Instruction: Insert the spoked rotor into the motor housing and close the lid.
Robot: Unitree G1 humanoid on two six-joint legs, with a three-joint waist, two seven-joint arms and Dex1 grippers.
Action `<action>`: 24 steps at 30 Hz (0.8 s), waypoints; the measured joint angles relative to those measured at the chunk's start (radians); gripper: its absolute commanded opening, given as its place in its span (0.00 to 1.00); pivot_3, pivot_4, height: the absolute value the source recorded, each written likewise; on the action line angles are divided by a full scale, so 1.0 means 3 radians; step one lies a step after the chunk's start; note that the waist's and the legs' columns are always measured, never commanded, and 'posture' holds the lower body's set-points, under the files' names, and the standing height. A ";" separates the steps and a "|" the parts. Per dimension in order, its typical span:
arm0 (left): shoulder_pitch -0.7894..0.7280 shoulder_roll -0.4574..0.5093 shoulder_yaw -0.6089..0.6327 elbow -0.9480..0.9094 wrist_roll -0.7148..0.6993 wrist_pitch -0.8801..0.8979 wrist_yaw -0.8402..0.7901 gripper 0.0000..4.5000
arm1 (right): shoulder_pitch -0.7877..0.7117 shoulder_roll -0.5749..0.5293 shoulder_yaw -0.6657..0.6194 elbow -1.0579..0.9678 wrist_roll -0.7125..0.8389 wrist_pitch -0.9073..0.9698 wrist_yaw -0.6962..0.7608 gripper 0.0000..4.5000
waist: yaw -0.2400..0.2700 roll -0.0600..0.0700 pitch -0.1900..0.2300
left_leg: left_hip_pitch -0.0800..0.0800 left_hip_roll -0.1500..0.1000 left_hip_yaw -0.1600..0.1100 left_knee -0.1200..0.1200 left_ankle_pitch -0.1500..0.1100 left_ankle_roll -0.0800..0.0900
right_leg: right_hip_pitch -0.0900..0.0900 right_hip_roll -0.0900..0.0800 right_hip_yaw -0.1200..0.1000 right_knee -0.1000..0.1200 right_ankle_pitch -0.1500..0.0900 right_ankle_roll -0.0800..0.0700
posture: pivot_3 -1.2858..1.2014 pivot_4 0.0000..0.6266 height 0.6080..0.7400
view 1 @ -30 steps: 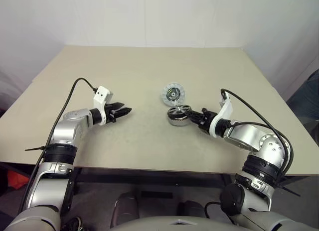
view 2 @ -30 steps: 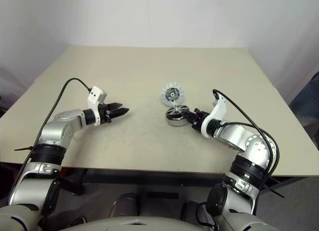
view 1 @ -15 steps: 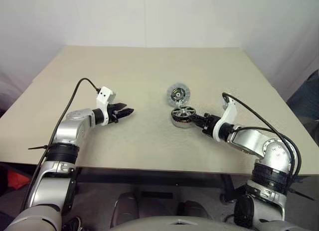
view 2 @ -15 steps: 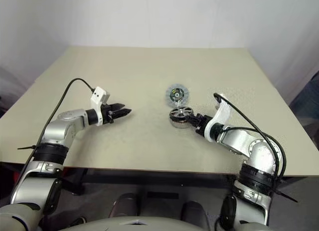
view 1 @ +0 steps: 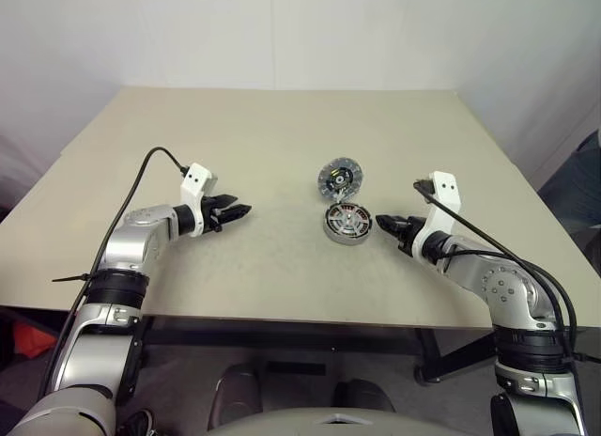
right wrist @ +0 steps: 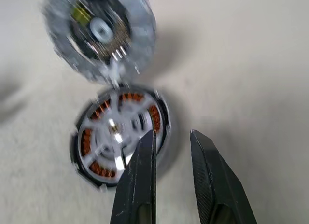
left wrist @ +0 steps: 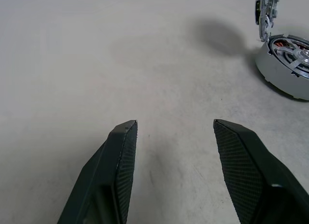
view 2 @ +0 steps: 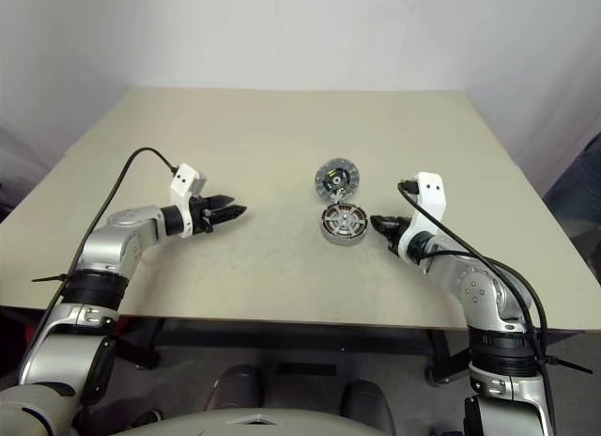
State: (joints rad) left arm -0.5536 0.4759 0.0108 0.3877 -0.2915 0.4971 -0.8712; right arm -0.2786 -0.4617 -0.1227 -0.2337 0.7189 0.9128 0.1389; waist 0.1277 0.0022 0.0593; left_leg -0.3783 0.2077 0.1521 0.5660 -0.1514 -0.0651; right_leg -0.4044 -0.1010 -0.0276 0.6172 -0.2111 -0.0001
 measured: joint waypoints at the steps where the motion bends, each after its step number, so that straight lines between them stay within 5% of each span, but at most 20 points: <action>1: -0.0001 -0.0002 0.0000 0.0003 0.0000 0.0000 0.0003 0.59 | -0.0048 -0.0021 0.0074 -0.0023 -0.0073 -0.0093 0.0090 0.26 | -0.0006 0.0000 0.0000 | 0.0001 0.0001 0.0000 0.0000 0.0000 0.0000 | 0.0000 0.0000 0.0000 0.0000 0.0001 -0.0002 | 0.52 0.00 1.00; 12: -0.0080 -0.0127 -0.0005 0.0003 0.0000 -0.0004 0.0035 0.59 | -0.0464 0.0358 0.0888 0.0476 -0.0785 -0.0543 0.0670 0.26 | -0.0013 -0.0001 0.0000 | 0.0000 0.0001 0.0000 0.0009 -0.0007 0.0012 | 0.0003 0.0001 0.0000 0.0002 0.0009 -0.0017 | 0.52 0.00 1.00; 17: -0.0074 -0.0124 -0.0004 -0.0010 0.0001 -0.0016 0.0050 0.59 | -0.0534 0.0603 0.0919 0.1017 -0.1002 -0.0693 0.0679 0.26 | -0.0016 -0.0006 -0.0004 | 0.0004 0.0001 0.0000 0.0017 -0.0010 0.0017 | 0.0013 0.0000 0.0000 0.0003 0.0009 -0.0017 | 0.52 0.00 1.00; 24: 0.0037 -0.0093 0.0006 -0.0087 -0.0001 -0.0013 0.0078 0.59 | -0.0452 0.0533 0.0692 0.0880 -0.0965 -0.0506 0.0786 0.26 | -0.0012 -0.0007 -0.0004 | 0.0017 0.0001 -0.0001 0.0017 -0.0016 0.0027 | 0.0025 0.0000 0.0002 0.0003 -0.0002 0.0002 | 0.52 0.00 1.00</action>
State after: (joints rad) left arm -0.5426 0.4479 0.0127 0.3616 -0.2917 0.4931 -0.8477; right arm -0.4142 -0.3019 0.0850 0.0302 0.4294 0.7608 0.3747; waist 0.1242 0.0000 0.0582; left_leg -0.3732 0.2080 0.1518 0.5711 -0.1562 -0.0569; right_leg -0.3969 -0.1011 -0.0271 0.6180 -0.2118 0.0006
